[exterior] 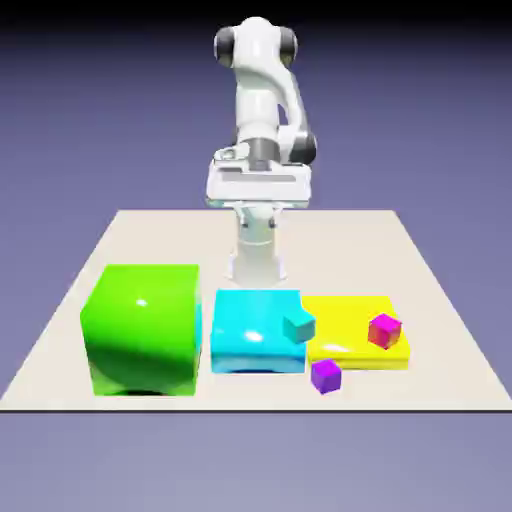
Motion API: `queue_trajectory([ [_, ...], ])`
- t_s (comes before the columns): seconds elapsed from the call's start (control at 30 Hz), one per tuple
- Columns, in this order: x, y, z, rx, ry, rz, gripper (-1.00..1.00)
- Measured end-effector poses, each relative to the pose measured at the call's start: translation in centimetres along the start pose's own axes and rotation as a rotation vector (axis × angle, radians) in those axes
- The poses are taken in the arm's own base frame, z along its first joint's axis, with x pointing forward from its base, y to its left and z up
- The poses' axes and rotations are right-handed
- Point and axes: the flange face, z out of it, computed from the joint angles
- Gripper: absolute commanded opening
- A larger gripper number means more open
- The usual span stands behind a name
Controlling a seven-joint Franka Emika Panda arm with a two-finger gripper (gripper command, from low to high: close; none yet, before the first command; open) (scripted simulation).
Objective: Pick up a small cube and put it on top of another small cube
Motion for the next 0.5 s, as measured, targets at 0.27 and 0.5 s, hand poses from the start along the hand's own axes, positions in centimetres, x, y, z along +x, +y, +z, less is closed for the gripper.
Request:
queue_trajectory([
  [0.27,6.6,3.6,-2.2,0.075,0.111,0.044,0.0],
  [0.5,11.6,8.3,-3.7,0.115,0.206,0.084,0.0],
])
